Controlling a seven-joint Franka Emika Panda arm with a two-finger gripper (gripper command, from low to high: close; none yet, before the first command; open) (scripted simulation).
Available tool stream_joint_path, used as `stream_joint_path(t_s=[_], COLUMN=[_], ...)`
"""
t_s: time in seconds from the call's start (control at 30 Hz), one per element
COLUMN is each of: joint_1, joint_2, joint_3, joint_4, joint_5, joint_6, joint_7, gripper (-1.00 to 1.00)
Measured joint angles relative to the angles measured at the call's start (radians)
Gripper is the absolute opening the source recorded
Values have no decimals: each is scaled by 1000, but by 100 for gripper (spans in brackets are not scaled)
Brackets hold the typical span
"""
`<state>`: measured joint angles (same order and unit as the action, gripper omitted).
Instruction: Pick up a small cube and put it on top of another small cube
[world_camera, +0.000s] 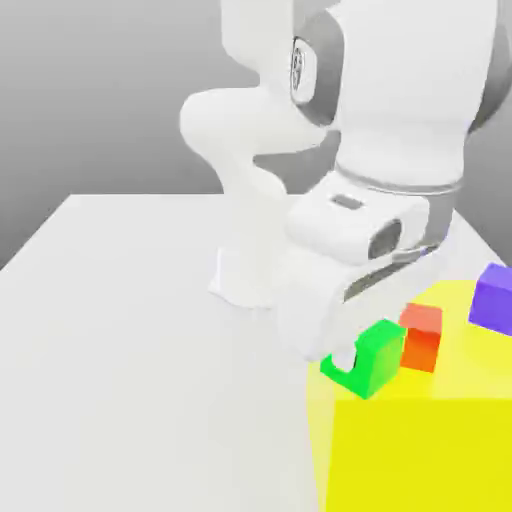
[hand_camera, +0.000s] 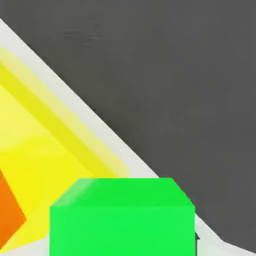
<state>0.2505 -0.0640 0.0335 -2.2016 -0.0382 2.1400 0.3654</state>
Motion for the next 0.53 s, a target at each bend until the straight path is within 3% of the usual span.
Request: stream_joint_path(t_s=[0.1, 0.2, 0.23, 0.43, 0.53], joint_1=[20, 18, 16, 16, 15], joint_2=[-92, -72, -57, -49, -81], joint_3=[23, 23, 25, 25, 25], joint_4=[-19, -82, -105, -117, -74], joint_5=[44, 53, 53, 49, 48], joint_6=[-74, 8, 46, 65, -10], joint_7=[123, 156, 159, 162, 163], gripper=[-100, -100, 100, 100, 100])
